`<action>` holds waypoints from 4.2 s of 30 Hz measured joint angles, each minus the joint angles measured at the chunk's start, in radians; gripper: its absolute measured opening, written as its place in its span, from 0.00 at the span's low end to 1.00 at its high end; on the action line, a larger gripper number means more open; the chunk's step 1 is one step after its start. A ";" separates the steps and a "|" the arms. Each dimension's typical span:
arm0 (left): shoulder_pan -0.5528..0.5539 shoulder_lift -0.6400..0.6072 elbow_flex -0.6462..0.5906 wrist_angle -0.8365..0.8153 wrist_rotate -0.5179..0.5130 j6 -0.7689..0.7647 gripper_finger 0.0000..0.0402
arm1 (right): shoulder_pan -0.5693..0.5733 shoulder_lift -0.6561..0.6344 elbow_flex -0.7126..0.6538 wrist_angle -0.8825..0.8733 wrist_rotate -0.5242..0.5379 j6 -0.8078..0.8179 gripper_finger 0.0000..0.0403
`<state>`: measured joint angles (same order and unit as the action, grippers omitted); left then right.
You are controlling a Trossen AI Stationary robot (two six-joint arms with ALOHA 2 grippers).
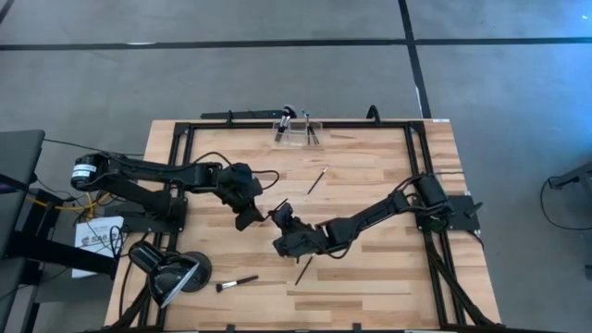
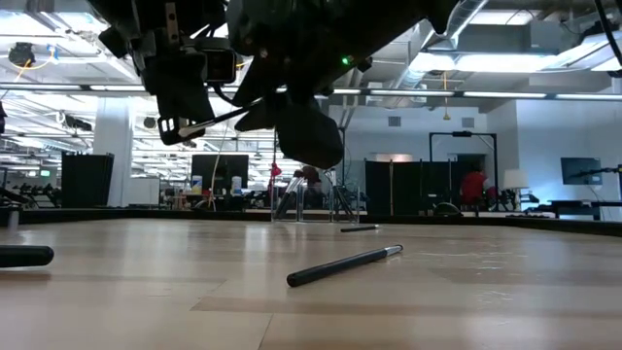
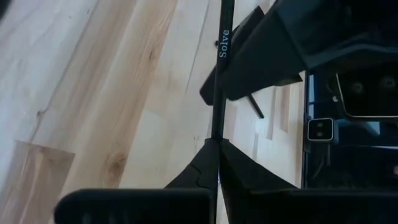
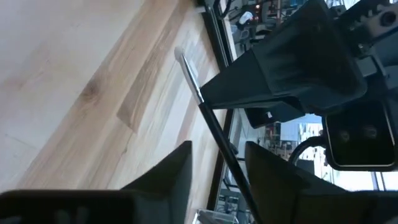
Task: Sort items
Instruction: Put the eyeshadow brush into the right section of the transparent organizer
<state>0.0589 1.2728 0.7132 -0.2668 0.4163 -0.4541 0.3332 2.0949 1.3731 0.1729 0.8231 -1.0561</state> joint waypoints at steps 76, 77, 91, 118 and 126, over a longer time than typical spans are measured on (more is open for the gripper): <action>-0.159 0.307 -0.038 -0.090 -0.569 0.202 0.06 | -0.043 -0.160 -0.002 -0.535 -0.304 0.769 0.12; -0.159 0.307 -0.038 -0.091 -0.562 0.212 0.04 | -0.043 -0.160 -0.002 -0.533 -0.306 0.769 0.12; -0.098 0.203 0.021 -0.052 -0.226 0.136 0.03 | -0.074 -0.160 -0.019 -0.434 -0.480 0.785 0.12; -0.006 0.081 0.022 0.023 -0.037 0.007 0.01 | -0.030 -0.160 -0.019 -0.255 -0.245 0.137 0.43; -0.006 0.080 0.023 0.067 0.009 -0.023 0.01 | -0.049 -0.136 -0.019 -0.266 -0.248 0.110 0.52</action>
<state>0.0525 1.3533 0.7361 -0.2001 0.4255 -0.4770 0.2838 1.9590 1.3541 -0.0935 0.5749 -0.9466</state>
